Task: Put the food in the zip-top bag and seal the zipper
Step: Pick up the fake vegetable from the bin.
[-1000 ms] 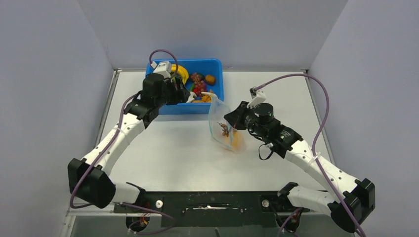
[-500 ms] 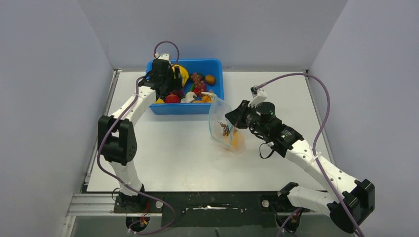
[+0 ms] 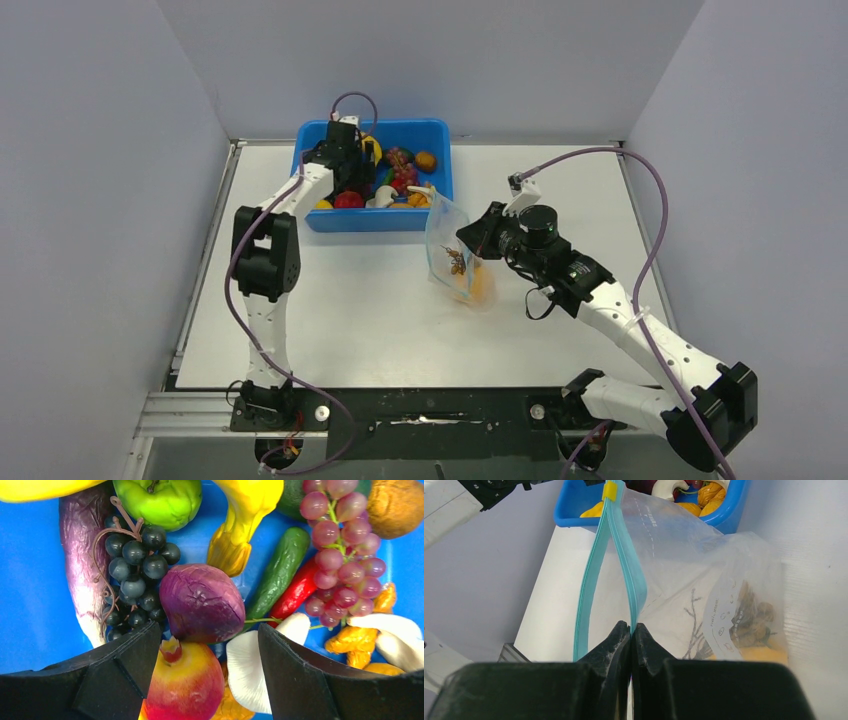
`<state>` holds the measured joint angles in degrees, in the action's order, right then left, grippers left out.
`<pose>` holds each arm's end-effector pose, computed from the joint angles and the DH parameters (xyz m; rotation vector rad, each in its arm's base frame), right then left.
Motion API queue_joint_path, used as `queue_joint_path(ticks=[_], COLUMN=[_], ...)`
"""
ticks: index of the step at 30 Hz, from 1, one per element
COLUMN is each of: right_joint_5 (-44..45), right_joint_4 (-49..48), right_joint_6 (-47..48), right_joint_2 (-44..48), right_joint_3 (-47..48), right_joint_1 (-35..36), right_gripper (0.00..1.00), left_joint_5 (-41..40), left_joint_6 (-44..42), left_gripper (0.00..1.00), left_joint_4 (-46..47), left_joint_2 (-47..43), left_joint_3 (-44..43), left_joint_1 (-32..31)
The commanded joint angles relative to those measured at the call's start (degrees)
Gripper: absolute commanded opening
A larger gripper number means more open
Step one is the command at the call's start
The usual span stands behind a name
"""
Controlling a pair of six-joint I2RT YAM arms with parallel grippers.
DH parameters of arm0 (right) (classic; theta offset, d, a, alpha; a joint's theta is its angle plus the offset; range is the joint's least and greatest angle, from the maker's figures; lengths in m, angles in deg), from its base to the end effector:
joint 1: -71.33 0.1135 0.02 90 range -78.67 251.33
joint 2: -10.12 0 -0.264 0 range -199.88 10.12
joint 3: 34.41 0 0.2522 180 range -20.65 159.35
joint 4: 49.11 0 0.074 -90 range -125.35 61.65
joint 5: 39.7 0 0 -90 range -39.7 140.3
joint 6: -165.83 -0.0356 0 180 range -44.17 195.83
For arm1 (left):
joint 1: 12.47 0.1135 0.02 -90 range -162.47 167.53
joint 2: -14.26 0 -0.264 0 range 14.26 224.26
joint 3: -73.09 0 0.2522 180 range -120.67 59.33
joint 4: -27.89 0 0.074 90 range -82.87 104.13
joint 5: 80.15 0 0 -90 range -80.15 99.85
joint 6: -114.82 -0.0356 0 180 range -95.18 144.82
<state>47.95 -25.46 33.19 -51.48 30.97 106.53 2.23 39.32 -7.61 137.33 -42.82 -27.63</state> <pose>0.2027 0.1448 0.3251 0.1028 2.0335 0.9302 0.4787 -0.1248 0.2292 -0.0541 2.3091 -0.1104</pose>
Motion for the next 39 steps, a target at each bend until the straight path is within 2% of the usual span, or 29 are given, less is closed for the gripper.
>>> queue_joint_path(ticks=[1, 14, 25, 39], right_joint_5=[0.28, -0.07, -0.11, -0.72], right_joint_4=[-3.21, -4.0, -4.17, -5.4], right_joint_6=[0.18, -0.25, -0.94, -2.35], right_joint_2=[-0.08, -1.22, -0.55, 0.38], right_joint_3=[2.0, 2.35, 1.6, -0.2], right_joint_1=[-0.47, -0.48, -0.48, -0.47], right_gripper=[0.0, 0.0, 0.0, 0.0], left_joint_5=[-1.42, -1.61, -1.65, 0.97], left_joint_6=[-1.74, -2.97, -1.19, 2.19], left_gripper=[0.71, 0.72, 0.48, 0.41], left_joint_4=[0.39, 1.26, 0.56, 0.31], left_joint_2=[2.65, 7.87, 4.34, -3.88], left_joint_3=[-5.39, -7.54, -7.1, -0.87], left_joint_1=[0.92, 1.18, 1.01, 1.29])
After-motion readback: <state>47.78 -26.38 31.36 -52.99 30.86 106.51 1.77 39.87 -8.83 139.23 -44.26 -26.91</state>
